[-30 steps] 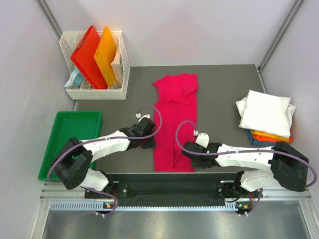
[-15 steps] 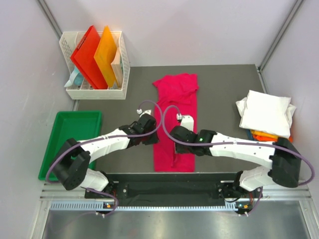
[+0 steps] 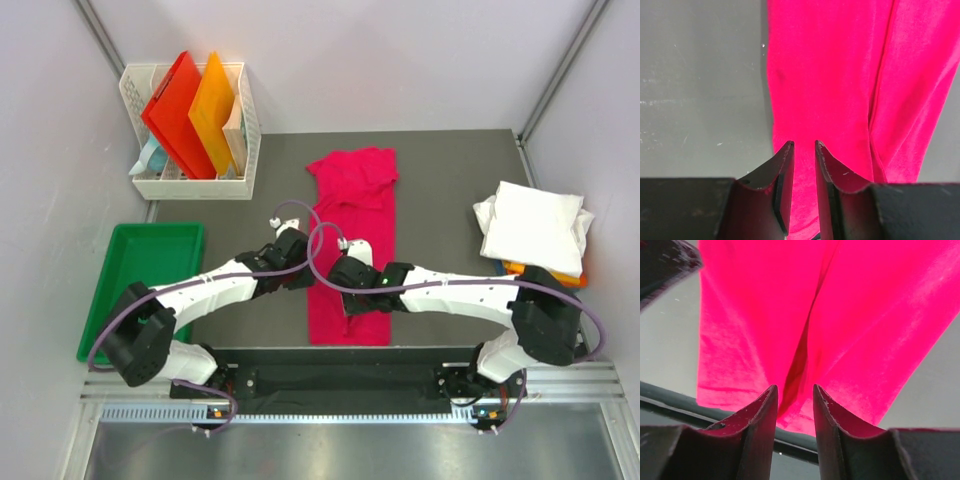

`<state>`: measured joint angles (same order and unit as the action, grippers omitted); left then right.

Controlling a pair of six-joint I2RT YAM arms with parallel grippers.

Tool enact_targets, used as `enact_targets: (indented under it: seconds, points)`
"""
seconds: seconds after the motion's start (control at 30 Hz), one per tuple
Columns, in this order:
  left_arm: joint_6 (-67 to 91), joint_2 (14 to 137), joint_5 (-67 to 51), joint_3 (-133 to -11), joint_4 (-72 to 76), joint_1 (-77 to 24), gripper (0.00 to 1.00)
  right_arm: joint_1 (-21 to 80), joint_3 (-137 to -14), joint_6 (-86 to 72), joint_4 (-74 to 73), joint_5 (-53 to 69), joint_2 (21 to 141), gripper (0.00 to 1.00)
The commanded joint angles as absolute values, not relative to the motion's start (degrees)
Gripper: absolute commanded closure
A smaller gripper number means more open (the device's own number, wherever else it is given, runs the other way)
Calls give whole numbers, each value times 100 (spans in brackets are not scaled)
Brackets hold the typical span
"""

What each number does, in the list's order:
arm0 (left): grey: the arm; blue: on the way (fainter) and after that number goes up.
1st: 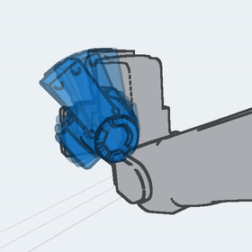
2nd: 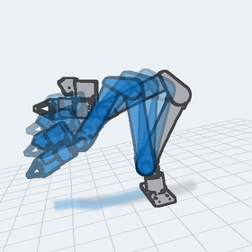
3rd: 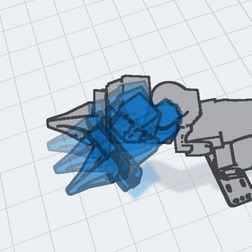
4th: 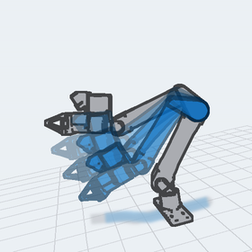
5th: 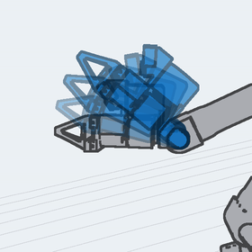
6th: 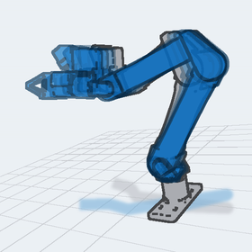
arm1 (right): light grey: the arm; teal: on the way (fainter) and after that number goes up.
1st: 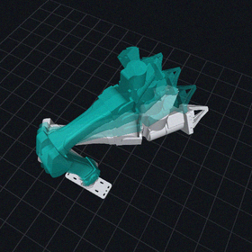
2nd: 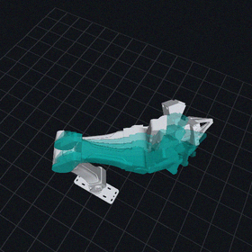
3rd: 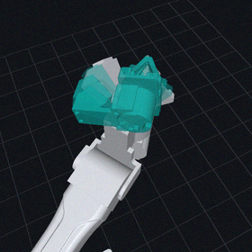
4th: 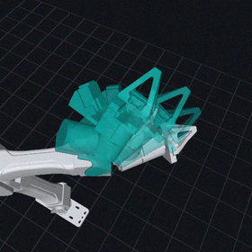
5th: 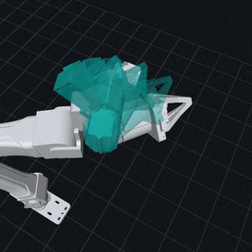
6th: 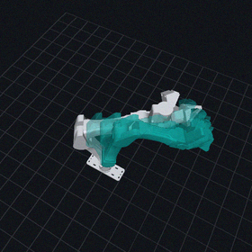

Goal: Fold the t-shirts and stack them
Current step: Rotate the tshirt 90 degrees

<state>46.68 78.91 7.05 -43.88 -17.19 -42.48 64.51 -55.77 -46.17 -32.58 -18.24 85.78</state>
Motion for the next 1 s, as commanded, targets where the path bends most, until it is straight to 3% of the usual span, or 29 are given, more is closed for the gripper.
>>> enact_targets:
  seconds: [0.0,0.43,0.67,0.97]
  points:
    - [4755,7822,747,-4430,-1723,-4271,72,6565,-5564,-4623,-3270,-1723,8771,66]
    - [4737,8033,528,-4386,-1573,-4271,72,6680,-5132,-4860,-3085,-1582,8929,68]
    - [4720,8033,562,-4368,-1591,-4271,72,6776,-5352,-4799,-3129,-1643,8930,100]
    - [4781,8042,545,-4271,-1503,-4271,72,6952,-5326,-5009,-3630,-1758,8702,100]
